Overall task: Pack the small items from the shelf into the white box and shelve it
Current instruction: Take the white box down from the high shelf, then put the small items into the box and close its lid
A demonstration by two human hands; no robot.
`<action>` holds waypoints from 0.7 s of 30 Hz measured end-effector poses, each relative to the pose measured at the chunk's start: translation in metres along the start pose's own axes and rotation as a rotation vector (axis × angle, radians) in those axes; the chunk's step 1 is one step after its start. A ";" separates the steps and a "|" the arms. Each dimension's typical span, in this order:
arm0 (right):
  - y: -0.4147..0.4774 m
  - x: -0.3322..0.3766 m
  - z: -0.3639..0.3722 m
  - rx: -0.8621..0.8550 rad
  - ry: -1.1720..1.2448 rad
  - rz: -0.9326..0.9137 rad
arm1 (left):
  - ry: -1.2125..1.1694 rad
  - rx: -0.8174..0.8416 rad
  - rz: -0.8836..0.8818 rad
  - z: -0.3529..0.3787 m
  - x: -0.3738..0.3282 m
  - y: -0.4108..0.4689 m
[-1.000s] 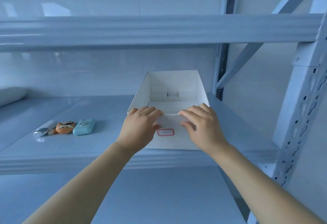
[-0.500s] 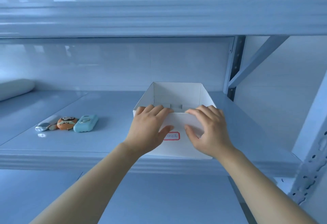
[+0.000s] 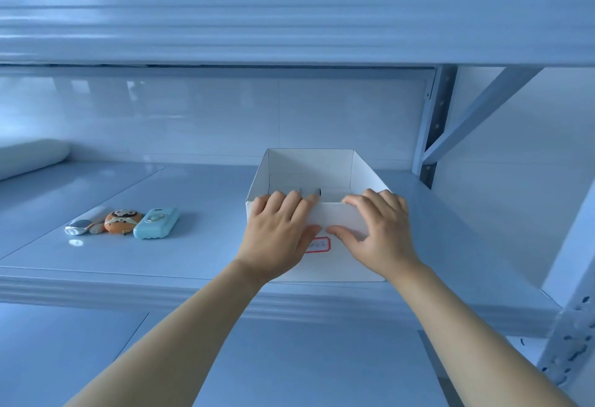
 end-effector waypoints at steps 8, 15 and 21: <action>-0.005 0.003 0.005 0.029 -0.102 0.008 | 0.051 -0.140 0.004 0.006 0.000 0.000; -0.008 0.008 0.012 0.099 -0.146 0.028 | 0.047 -0.006 0.001 0.011 0.004 0.003; 0.003 0.025 0.014 0.096 -0.085 0.107 | 0.023 0.127 -0.010 0.004 0.017 -0.004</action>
Point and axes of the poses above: each hand's wrist, its own y-axis towards the middle knuckle, its own z-axis out of the palm, x = y × z, the point moved 7 cm from there along y, towards the middle knuckle, and after that the axes turned 15 degrees about -z, right-handed, at the moved point
